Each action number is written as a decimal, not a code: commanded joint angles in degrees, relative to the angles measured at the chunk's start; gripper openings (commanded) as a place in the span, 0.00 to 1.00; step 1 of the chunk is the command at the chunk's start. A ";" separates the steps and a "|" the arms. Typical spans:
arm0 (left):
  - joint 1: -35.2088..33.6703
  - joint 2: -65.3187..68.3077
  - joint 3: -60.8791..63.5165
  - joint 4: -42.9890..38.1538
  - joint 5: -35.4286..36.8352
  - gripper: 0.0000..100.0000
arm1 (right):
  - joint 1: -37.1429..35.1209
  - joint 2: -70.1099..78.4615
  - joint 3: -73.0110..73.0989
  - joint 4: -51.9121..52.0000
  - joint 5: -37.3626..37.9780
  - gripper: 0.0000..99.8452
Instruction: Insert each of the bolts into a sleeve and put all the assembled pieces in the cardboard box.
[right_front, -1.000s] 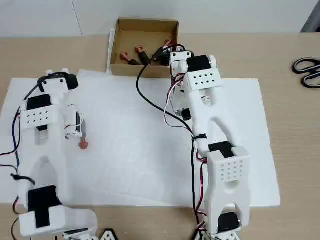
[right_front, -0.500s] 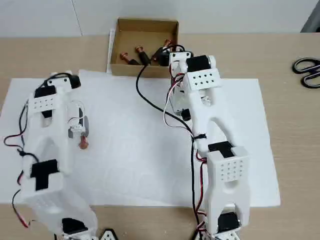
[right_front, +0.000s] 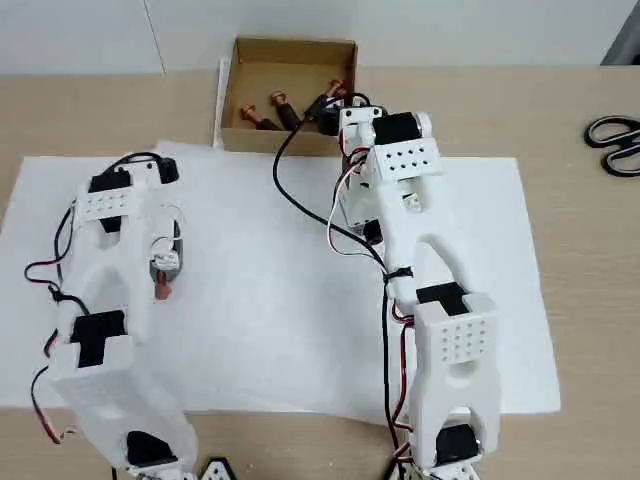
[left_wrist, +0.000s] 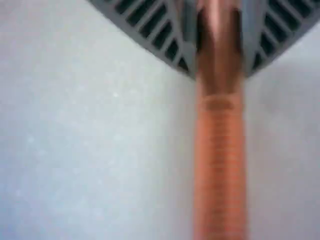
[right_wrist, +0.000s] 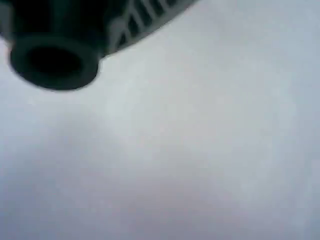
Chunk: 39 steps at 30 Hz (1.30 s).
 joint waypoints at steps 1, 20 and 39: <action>3.52 -0.53 -1.89 2.37 -0.88 0.01 | 0.04 -4.97 -0.18 1.19 0.18 0.00; 1.76 -0.53 -24.92 17.23 -20.48 0.01 | 7.78 -5.14 -0.26 1.19 0.53 0.00; 6.15 0.09 -23.60 17.23 -75.52 0.01 | 16.13 -16.57 -0.18 1.10 0.62 0.00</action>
